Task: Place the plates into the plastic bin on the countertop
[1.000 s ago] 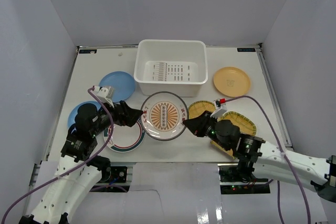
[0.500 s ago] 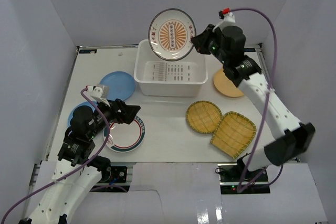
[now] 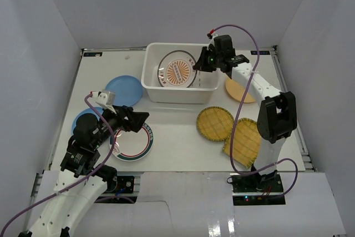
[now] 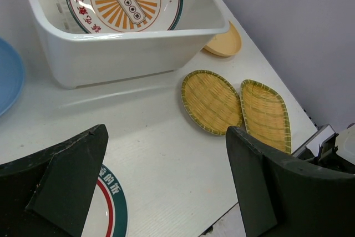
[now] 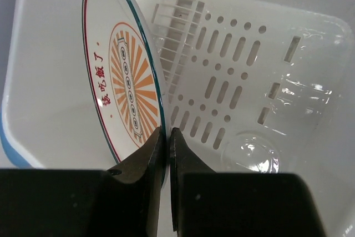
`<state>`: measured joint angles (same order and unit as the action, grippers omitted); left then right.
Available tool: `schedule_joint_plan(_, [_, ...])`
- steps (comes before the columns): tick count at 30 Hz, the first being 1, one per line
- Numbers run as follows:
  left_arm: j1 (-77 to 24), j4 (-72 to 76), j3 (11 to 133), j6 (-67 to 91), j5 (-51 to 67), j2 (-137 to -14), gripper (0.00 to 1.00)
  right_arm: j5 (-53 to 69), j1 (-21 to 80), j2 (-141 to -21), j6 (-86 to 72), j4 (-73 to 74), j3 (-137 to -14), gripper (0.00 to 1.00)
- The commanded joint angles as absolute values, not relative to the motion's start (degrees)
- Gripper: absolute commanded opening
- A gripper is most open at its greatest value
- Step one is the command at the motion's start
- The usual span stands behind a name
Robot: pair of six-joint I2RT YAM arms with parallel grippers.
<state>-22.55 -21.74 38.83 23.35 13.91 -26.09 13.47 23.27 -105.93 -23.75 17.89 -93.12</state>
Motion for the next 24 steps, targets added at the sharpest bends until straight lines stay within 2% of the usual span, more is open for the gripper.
schedule_joint_plan(1, [-22.76, -20.22, 38.23, 22.94, 14.06, -26.1, 0.98, 15.47, 23.55, -108.8, -23.91, 13.27, -94.13, 0.08])
schedule_joint_plan(3, [-22.76, -20.21, 38.32, 22.85, 13.97, -26.37, 0.98, 14.42, 23.64, -111.61, -22.86, 14.76, -94.92, 0.09])
schedule_joint_plan(6, [-22.76, -20.13, 38.32, 22.94, 13.97, -26.89, 0.98, 12.75, 23.64, -112.5, -22.76, 14.94, -94.83, 0.19])
schedule_joint_plan(7, [-22.68, -20.13, 38.32, 22.94, 14.06, -27.24, 0.98, 11.61, 23.56, -112.15, -22.76, 14.68, -95.01, 0.29])
schedule_joint_plan(9, [-22.76, -20.13, 38.41, 22.94, 14.15, -27.51, 0.98, 10.55, 23.55, -111.8, -22.68, 15.11, -96.93, 0.41])
schedule_joint_plan(10, [-22.68, -20.13, 38.41, 22.85, 14.06, -27.68, 0.98, 9.68, 23.55, -111.71, -22.24, 15.73, -97.99, 0.52])
schedule_joint_plan(12, [-22.5, -20.13, 38.41, 22.85, 14.15, -28.04, 0.98, 8.97, 23.55, -111.36, -21.71, 18.61, -102.19, 0.62])
schedule_joint_plan(13, [-22.41, -20.21, 38.41, 22.76, 14.15, -28.21, 0.98, 8.88, 23.64, -110.23, -21.1, 19.5, -103.26, 0.7])
schedule_joint_plan(16, [-22.06, -20.21, 38.41, 22.76, 13.98, -28.39, 0.98, 7.83, 24.78, -103.75, -20.13, 19.78, -101.61, 0.84])
schedule_joint_plan(18, [-21.71, -20.13, 38.41, 22.85, 13.97, -28.48, 0.98, 7.3, 27.4, -98.55, -19.34, 16.81, -96.88, 0.85])
schedule_joint_plan(21, [-21.18, -20.13, 38.5, 22.94, 13.8, -28.65, 0.98, 4.67, 34.41, -86.08, -21.87, 9.78, -78.8, 0.83])
schedule_joint_plan(22, [-20.75, -20.04, 38.5, 22.94, 13.62, -28.74, 0.98, 2.66, 36.8, -79.87, -23.89, 2.1, -66.74, 0.77])
schedule_joint_plan(24, [-20.13, -19.95, 38.5, 23.03, 13.27, -28.74, 0.98, 0.45, 44.68, -75.08, -33.07, -7.95, -54.55, 0.71])
